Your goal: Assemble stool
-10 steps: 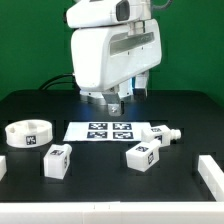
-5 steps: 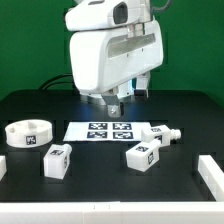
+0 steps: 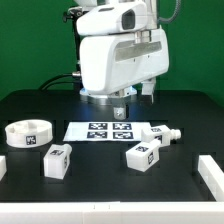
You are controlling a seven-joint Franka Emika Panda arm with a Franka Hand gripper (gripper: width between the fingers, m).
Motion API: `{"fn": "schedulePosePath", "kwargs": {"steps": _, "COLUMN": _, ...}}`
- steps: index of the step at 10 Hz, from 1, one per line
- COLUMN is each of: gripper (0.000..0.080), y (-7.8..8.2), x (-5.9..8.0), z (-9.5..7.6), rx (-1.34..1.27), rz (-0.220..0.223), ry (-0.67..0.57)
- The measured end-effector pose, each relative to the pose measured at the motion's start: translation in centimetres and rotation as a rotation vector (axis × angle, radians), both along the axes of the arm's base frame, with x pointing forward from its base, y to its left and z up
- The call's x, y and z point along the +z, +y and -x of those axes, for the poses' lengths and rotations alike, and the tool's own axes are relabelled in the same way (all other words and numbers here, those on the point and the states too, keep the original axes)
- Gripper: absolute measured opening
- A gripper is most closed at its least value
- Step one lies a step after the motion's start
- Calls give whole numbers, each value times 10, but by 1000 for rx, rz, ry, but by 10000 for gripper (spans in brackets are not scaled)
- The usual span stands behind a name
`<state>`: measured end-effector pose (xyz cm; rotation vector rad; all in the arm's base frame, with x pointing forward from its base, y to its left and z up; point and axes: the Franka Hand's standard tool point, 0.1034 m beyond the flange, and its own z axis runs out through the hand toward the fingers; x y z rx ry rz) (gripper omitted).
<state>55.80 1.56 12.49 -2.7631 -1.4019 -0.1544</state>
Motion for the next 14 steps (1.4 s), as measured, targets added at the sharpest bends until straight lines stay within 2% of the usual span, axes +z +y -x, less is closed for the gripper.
{"fn": "schedulePosePath", "kwargs": {"steps": 2, "gripper": 650, "y": -5, "x": -2, "z": 3, "rx": -22, "rz": -4, "ry": 6}}
{"fn": "schedulePosePath", "kwargs": {"steps": 3, "gripper": 650, "y": -24, "x": -3, "z": 11, "rx": -81, "rz": 0, "ry": 18}}
{"fn": "schedulePosePath", "kwargs": {"steps": 4, "gripper": 650, "y": -45, "x": -5, "z": 28, "rx": -113, "rz": 10, "ry": 32}}
{"fn": "schedulePosePath", "kwargs": {"steps": 6, "gripper": 650, "y": -74, "x": -12, "z": 57, "rx": -151, "rz": 16, "ry": 25}}
{"fn": "schedulePosePath", "kwargs": {"steps": 10, "gripper": 650, "y": -72, "x": -13, "z": 56, "rx": -163, "rz": 16, "ry": 32}}
{"fn": "schedulePosePath", "kwargs": {"steps": 11, "gripper": 650, "y": -77, "x": -16, "z": 63, "rx": -172, "rz": 25, "ry": 35}}
{"fn": "schedulePosePath", "kwargs": {"steps": 12, "gripper": 650, "y": -88, "x": -23, "z": 89, "rx": -199, "rz": 34, "ry": 46}}
{"fn": "schedulePosePath", "kwargs": {"steps": 13, "gripper": 650, "y": -109, "x": -28, "z": 111, "rx": -231, "rz": 44, "ry": 47}}
{"fn": "schedulePosePath", "kwargs": {"steps": 14, "gripper": 650, "y": -135, "x": -38, "z": 129, "rx": -254, "rz": 54, "ry": 51}}
